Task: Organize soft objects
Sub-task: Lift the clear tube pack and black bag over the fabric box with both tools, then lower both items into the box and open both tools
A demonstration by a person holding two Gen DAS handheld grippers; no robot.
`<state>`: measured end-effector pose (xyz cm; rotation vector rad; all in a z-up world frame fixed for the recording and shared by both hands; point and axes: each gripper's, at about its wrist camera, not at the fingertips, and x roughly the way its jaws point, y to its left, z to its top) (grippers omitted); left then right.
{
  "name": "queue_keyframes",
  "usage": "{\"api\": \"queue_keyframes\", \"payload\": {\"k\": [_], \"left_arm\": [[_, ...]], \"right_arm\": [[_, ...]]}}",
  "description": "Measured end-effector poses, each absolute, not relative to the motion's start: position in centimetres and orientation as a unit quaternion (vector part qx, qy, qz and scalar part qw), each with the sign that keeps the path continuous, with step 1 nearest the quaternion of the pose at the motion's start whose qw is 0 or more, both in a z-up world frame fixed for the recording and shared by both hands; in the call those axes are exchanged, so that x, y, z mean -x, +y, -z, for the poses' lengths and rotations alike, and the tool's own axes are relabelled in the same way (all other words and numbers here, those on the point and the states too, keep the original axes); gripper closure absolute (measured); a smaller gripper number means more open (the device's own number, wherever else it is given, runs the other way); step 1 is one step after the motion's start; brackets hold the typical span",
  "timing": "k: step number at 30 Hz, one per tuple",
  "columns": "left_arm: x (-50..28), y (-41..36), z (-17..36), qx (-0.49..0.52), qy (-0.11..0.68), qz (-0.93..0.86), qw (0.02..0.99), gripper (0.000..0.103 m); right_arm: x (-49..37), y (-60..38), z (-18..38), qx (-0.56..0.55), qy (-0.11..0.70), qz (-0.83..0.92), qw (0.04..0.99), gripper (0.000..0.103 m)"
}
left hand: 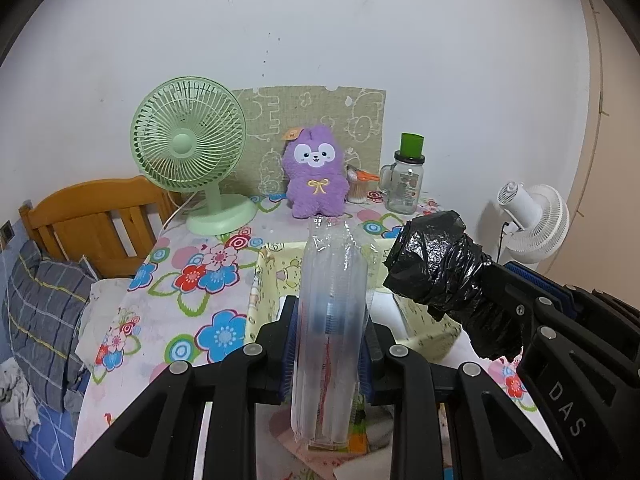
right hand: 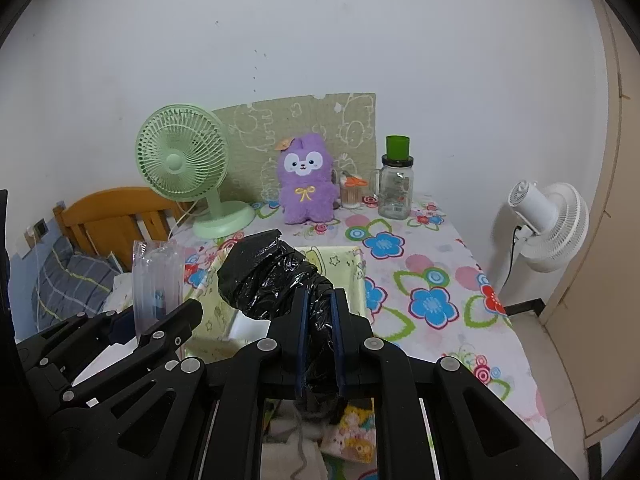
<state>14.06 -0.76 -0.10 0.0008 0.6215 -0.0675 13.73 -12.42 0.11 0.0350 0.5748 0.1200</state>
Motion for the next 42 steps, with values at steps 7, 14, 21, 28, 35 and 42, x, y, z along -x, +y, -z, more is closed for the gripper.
{"api": "queue_keyframes", "payload": {"k": [7, 14, 21, 28, 35, 42], "left_arm": [[-16.7, -0.5, 0.5, 0.004, 0.313, 0.036, 0.949, 0.078], [-19.3, -0.1, 1.3, 0.008, 0.324, 0.035, 0.946, 0.078], [-21.9, 0.1, 2.6, 0.011, 0.337, 0.04, 0.941, 0.078], [-24.4, 0.4, 4.3, 0.016, 0.356, 0.044, 0.933, 0.078], [-26.1, 0.7, 6.2, 0.022, 0.38, 0.031, 0.924, 0.07], [-26.7, 0.5, 7.2, 0.019, 0.392, 0.036, 0.919, 0.04]], "right_arm": [[-16.4, -12.3, 0.1, -0.015, 0.289, -0.059, 0.955, 0.089], [-19.3, -11.9, 1.0, -0.016, 0.3, -0.058, 0.952, 0.089], [-21.9, -11.5, 2.2, -0.014, 0.31, -0.053, 0.949, 0.089], [-24.2, -11.0, 3.7, -0.008, 0.323, -0.049, 0.945, 0.089], [-26.1, -10.8, 5.2, -0.01, 0.34, -0.045, 0.939, 0.089], [-27.2, -10.6, 6.4, -0.014, 0.355, -0.055, 0.933, 0.089]]}}
